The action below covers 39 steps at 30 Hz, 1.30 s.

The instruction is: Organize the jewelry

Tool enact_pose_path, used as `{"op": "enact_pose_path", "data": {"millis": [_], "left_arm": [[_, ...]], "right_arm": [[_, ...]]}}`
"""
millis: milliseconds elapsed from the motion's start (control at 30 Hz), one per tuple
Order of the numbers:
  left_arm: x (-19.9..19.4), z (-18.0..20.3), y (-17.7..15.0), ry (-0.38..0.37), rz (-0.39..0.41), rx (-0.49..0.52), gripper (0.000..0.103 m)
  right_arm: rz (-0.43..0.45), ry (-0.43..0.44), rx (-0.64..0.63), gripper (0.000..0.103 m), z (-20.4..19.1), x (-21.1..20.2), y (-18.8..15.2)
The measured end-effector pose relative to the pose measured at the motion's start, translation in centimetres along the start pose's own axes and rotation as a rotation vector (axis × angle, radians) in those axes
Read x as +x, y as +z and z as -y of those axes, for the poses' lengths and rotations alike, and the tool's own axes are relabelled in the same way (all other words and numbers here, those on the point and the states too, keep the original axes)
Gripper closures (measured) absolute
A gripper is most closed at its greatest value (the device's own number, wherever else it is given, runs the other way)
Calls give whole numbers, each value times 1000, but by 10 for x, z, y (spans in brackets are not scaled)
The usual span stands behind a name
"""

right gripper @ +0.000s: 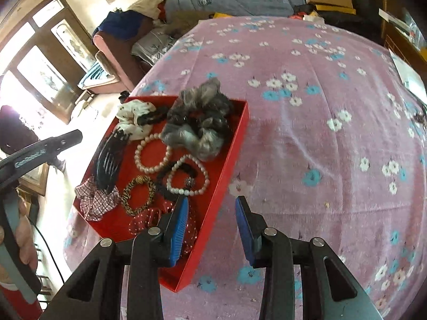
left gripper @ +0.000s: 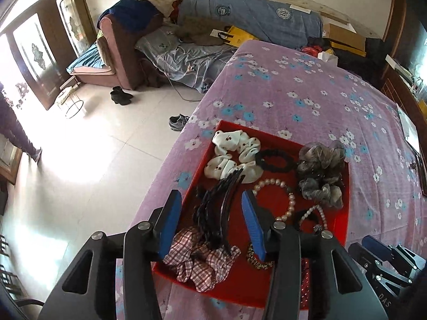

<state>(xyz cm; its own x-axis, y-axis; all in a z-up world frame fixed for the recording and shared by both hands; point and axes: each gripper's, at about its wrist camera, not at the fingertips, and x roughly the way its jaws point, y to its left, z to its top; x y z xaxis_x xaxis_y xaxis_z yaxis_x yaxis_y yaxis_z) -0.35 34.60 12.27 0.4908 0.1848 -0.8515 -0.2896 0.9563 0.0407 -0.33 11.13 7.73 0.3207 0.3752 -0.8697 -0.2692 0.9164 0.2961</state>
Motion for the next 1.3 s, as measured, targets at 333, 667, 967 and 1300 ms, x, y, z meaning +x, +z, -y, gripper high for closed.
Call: {"op": "enact_pose_path", "data": {"millis": [333,667,967,1300], "left_arm": [[-3,-15,-2,4,9,-28,54],[-7,-4,-6,14,40,-18,50],[-59,20,-20,126,238,-23,28],[-154,35,-57,118,421,-86,4]], "right_arm": [[1,35,0,63,-13,5,3],[30,-18,-32,63,-8,-9,-8],[68,-38,-47,62,9,-35,-21],[122,-27,-121,56,19,-83,-44]]}}
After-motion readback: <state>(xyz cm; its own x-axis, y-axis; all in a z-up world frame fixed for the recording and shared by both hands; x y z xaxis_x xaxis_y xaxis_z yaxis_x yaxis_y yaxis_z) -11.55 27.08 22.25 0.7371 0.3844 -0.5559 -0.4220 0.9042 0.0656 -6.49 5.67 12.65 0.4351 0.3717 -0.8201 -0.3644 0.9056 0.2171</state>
